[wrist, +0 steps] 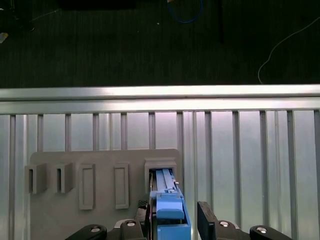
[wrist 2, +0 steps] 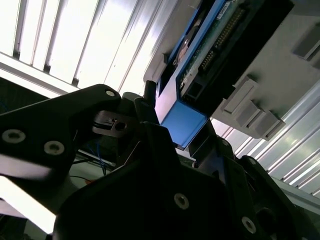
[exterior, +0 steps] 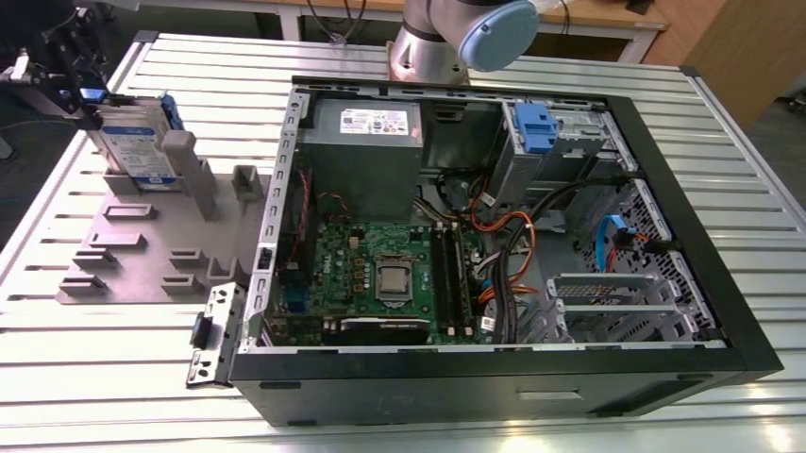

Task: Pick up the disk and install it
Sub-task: 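Pick up the disk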

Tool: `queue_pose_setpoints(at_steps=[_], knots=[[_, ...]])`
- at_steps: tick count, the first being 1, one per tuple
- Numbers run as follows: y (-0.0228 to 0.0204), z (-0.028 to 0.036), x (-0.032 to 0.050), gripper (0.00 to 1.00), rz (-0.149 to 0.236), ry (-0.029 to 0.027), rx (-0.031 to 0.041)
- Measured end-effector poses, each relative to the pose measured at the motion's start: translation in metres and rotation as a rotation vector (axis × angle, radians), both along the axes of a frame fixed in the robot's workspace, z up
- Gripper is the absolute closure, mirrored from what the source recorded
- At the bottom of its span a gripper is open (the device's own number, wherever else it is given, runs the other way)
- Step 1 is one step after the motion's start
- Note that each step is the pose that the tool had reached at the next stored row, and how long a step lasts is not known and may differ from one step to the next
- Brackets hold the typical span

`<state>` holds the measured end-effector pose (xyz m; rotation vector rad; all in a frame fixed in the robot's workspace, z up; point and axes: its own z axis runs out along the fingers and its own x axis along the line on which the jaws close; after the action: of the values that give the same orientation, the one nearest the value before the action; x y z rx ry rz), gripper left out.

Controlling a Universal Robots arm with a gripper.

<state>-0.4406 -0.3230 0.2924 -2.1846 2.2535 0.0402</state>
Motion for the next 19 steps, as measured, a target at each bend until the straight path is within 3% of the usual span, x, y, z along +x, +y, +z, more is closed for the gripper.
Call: queue_pose_setpoints(at_steps=[8,15,19], knots=[[0.0,-0.0032,0.0001,0.49,-0.001,0.0005,-0.001],[-0.0018,-0.0035,0.0002,0.49,-0.005,0.0004,-0.0147],[-0.0025,-0.0036,0.0002,0.49,-0.005,0.0002,-0.0156]])
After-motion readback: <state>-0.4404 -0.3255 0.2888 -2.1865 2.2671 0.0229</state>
